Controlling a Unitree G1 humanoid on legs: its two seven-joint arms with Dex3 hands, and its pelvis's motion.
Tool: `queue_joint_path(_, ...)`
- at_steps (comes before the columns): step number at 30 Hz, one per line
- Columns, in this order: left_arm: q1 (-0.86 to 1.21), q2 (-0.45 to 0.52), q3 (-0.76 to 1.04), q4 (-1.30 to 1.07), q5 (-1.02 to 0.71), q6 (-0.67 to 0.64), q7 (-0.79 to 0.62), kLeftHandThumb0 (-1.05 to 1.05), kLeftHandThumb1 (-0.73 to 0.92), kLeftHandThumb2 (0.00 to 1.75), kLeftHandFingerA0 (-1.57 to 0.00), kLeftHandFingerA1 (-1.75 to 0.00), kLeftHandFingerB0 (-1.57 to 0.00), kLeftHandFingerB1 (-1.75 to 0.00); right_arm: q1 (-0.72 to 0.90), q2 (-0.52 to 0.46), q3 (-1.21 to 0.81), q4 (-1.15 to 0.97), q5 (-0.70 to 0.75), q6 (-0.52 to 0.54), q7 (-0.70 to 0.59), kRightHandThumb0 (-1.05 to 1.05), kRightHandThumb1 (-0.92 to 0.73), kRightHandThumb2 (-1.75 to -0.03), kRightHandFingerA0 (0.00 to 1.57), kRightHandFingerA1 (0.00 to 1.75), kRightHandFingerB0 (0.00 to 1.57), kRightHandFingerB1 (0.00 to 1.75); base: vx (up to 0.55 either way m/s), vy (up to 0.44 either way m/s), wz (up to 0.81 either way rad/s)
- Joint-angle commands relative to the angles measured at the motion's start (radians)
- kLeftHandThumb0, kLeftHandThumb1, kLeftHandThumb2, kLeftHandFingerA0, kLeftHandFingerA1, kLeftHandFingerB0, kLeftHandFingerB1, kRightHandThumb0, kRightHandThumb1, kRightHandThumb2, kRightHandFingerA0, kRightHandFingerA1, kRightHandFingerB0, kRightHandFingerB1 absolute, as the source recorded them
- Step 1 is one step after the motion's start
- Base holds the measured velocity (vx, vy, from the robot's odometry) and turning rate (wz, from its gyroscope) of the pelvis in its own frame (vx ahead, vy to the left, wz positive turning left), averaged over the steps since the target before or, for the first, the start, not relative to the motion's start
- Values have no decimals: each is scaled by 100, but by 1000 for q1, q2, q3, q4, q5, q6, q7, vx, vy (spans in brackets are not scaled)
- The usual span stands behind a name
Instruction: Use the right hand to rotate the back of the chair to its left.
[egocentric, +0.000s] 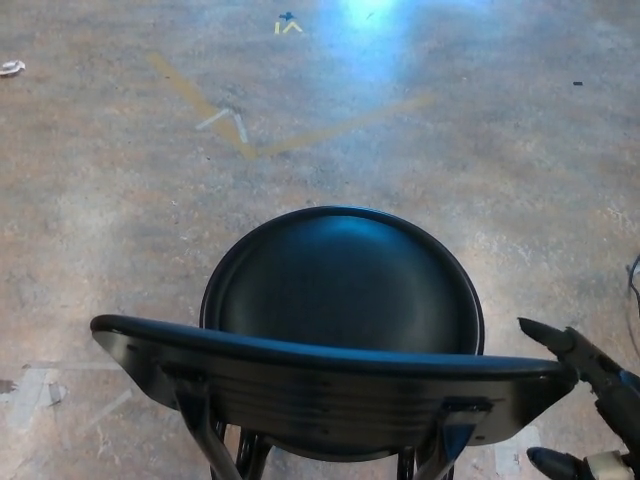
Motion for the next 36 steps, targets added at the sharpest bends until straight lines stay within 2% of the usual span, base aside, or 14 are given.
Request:
queue_joint_path(1, 8, 7, 4, 2, 0, -1, -12, -47, 70, 61, -57, -50, -51, -42, 28, -23, 25, -110, -40, 2, 64, -105, -49, -99, 0, 41, 0, 44, 0, 0, 0)
queue_joint_path(3, 7, 8, 9, 2, -4, 1, -19, -49, 71, 61, -57, -49, -51, -41, 31, -14, 43, -157, -74, 22, 61, -105, -68, -67, 0, 4, 0, 13, 0, 0, 0)
queue_joint_path(10, 5, 5, 2, 4, 6, 2, -15, -47, 72, 61, -58, -47, -51, -41, 14, 37, 99, -225, -133, 94, 68, -105, -63, -68, 0, 5, 0, 17, 0, 0, 0)
queue_joint_path(11, 4, 4, -1, 4, 9, 4, -11, -47, 72, 61, -58, -48, -51, -41, 8, 49, 109, -224, -141, 100, 67, -105, -52, -101, 0, 32, 0, 40, 0, 0, 0)
queue_joint_path(12, 4, 5, 1, 3, 7, 2, -11, -49, 71, 61, -57, -49, -51, -41, -6, 66, 125, -220, -147, 106, 73, -105, -63, -68, 0, 11, 0, 21, 0, 0, 0)
queue_joint_path(21, 5, 6, 5, 4, 7, 3, -10, -45, 73, 62, -56, -47, -49, -40, -91, 150, 217, -165, -193, 131, 86, -105, -66, -65, 0, 18, 0, 24, 0, 0, 0)
queue_joint_path(24, 3, 8, -5, 4, 13, 1, -16, -47, 72, 61, -57, -49, -50, -41, -121, 171, 246, -146, -196, 126, 101, -105, -71, -67, 0, 18, 0, 21, 0, 0, 0)
queue_joint_path(25, 2, 8, -6, 3, 13, 3, -17, -48, 72, 61, -57, -49, -51, -41, -126, 177, 252, -146, -201, 128, 100, -90, -64, -111, 0, 46, 0, 46, 0, 0, 0)
queue_joint_path(28, 2, 8, -7, 1, 11, 3, -13, -47, 71, 61, -59, -50, -52, -42, -145, 204, 279, -140, -217, 119, 88, -95, -70, -113, 0, 40, 0, 41, 0, 0, 0)
queue_joint_path(29, 0, 13, -6, 1, 10, 4, -16, -47, 71, 61, -59, -50, -51, -42, -156, 215, 292, -148, -234, 134, 89, -105, -71, -70, 0, 15, 0, 19, 0, 0, 0)
queue_joint_path(30, 0, 13, -6, 1, 10, 4, -15, -49, 72, 61, -56, -48, -51, -41, -165, 226, 301, -146, -232, 136, 97, -104, -76, -115, 0, 33, 0, 36, 0, 0, 0)
queue_joint_path(33, 1, 13, -6, 2, 10, 2, -17, -47, 72, 61, -57, -48, -50, -41, -196, 269, 335, -147, -234, 161, 128, -102, -74, -113, 0, 35, 0, 39, 0, 0, 0)
queue_joint_path(34, 0, 13, 2, 3, 4, 3, -17, -47, 73, 61, -57, -48, -50, -41, -229, 315, 369, -148, -253, 195, 150, -105, -68, -67, 0, 14, 0, 24, 0, 0, 0)
queue_joint_path(36, -7, 14, 6, 2, 1, 8, -20, -47, 73, 62, -57, -48, -49, -40, -248, 332, 385, -149, -261, 216, 159, -105, -73, -110, 0, 32, 0, 38, 0, 0, 0)
